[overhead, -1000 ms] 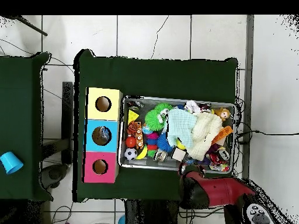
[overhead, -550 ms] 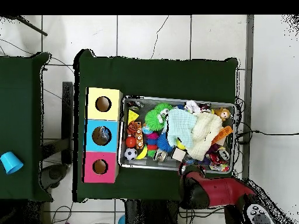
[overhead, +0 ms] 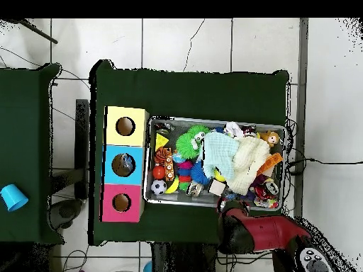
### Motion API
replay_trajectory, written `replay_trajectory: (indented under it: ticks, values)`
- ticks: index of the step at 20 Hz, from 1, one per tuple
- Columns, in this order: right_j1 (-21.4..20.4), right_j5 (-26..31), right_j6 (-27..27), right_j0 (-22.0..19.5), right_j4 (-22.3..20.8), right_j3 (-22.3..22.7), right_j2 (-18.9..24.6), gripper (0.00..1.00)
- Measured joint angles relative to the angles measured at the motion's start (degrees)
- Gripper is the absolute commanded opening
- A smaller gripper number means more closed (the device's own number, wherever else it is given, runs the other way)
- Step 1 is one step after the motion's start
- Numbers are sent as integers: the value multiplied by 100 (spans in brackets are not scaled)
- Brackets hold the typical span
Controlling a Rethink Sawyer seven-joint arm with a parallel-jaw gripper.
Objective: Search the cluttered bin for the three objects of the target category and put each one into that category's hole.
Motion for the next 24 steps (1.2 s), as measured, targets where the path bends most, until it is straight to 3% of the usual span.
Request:
replay_trajectory:
  ticks: [14, 24]
  values:
    - [1, 0, 0, -15, -1, 0, 5, 100]
    - [2, 95, 0, -588, -2, -2, 283, 100]
